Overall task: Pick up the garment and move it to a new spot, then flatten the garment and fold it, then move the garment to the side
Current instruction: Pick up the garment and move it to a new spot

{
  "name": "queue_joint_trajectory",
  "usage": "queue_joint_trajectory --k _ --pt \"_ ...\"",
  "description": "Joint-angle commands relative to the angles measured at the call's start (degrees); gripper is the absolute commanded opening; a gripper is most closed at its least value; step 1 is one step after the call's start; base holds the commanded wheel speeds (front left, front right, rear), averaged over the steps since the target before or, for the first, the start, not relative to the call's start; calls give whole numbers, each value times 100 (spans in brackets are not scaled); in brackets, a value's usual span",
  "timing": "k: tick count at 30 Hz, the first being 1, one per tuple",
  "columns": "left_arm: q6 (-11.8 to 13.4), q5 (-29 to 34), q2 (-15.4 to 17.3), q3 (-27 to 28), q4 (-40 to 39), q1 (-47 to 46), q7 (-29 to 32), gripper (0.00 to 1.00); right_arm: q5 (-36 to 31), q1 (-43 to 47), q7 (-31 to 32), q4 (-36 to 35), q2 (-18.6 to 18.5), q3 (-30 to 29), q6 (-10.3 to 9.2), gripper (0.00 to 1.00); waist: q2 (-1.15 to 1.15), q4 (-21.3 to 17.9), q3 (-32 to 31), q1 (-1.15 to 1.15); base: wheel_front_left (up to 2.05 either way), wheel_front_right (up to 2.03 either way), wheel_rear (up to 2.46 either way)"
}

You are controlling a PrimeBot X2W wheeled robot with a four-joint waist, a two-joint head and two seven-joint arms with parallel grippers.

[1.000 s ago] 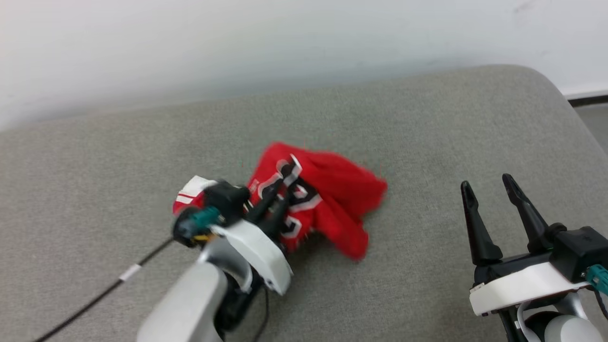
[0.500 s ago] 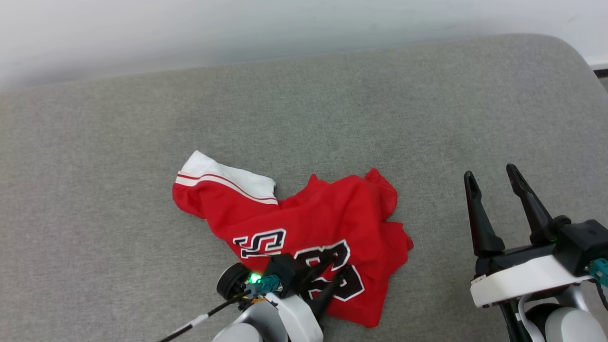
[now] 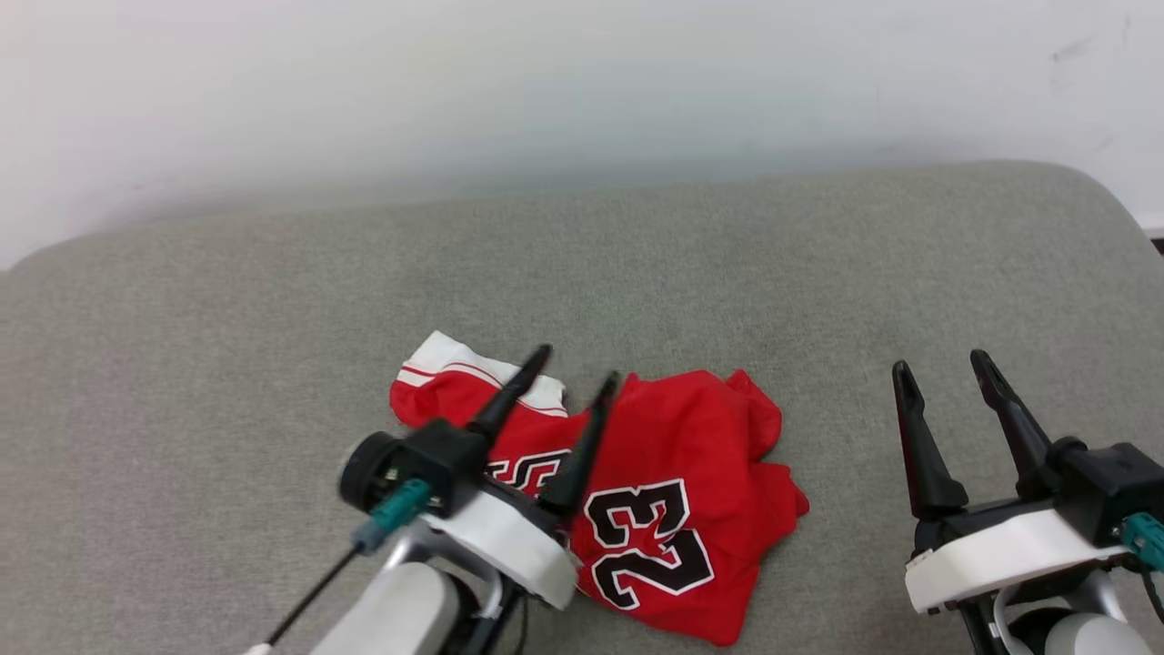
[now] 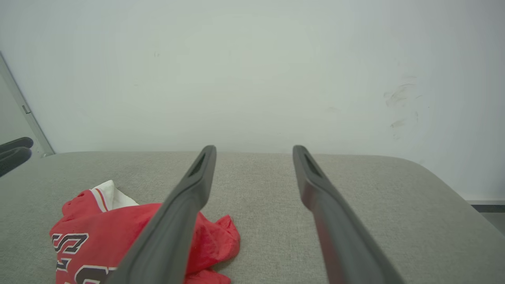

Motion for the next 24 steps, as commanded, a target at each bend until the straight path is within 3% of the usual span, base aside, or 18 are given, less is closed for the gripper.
queue_joint_trajectory --k 1,13,18,24 --pt "101 -58 60 145 -36 105 -44 100 20 94 30 13 5 -14 -2 100 0 67 -108 0 0 0 0" --pt "775 -315 550 1445 -168 1041 -162 100 159 576 63 10 5 -150 -2 100 0 187 -468 0 0 0 0" --pt "880 -350 761 1809 -264 1487 -170 100 183 624 72 -8 5 -149 -2 100 0 183 -516 0 0 0 0" --pt "858 -276 846 1855 -415 1676 -171 100 184 677 104 -39 5 -163 -2 100 0 219 -512 0 0 0 0"
